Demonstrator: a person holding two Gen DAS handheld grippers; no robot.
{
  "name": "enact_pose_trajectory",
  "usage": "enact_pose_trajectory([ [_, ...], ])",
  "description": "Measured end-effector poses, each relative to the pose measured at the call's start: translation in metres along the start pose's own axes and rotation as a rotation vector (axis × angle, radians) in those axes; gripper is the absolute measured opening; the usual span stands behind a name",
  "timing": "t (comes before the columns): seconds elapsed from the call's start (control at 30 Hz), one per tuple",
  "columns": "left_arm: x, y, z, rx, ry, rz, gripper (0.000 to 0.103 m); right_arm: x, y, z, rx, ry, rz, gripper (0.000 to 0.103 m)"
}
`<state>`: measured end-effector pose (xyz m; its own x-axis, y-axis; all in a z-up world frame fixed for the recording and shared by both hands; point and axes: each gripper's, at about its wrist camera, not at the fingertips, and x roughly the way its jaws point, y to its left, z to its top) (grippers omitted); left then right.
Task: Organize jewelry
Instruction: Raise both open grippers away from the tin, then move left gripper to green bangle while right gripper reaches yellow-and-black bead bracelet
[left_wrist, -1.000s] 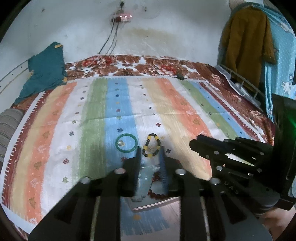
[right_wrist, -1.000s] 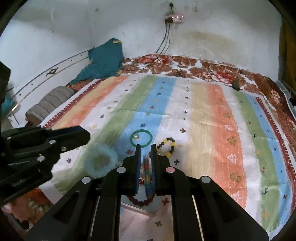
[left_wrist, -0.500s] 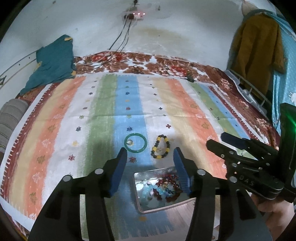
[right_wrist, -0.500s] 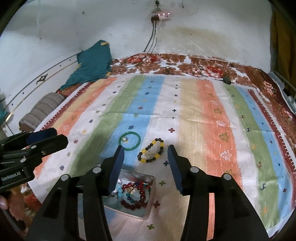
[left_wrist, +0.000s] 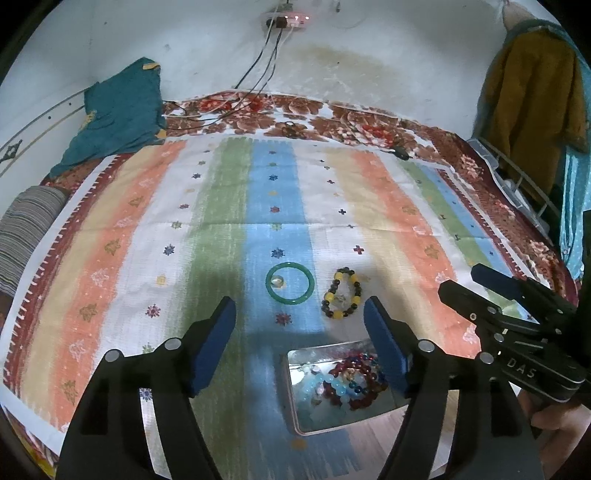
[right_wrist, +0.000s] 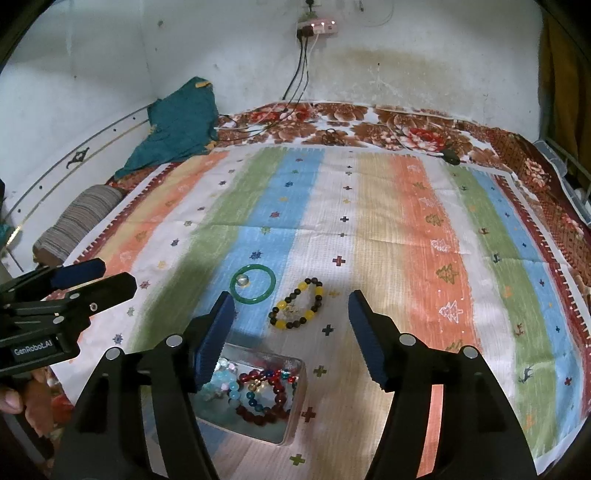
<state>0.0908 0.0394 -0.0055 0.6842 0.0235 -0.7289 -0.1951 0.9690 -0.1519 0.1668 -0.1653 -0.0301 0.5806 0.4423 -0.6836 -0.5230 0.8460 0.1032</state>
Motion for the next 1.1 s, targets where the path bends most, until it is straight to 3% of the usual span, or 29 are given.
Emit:
enact_pose_trajectory([
  [1.1, 0.063, 0.007, 0.026, 0.049, 0.094, 0.087, 0.079, 0.049, -0.012, 0.021, 0.001, 0.08, -0.046, 0.074],
])
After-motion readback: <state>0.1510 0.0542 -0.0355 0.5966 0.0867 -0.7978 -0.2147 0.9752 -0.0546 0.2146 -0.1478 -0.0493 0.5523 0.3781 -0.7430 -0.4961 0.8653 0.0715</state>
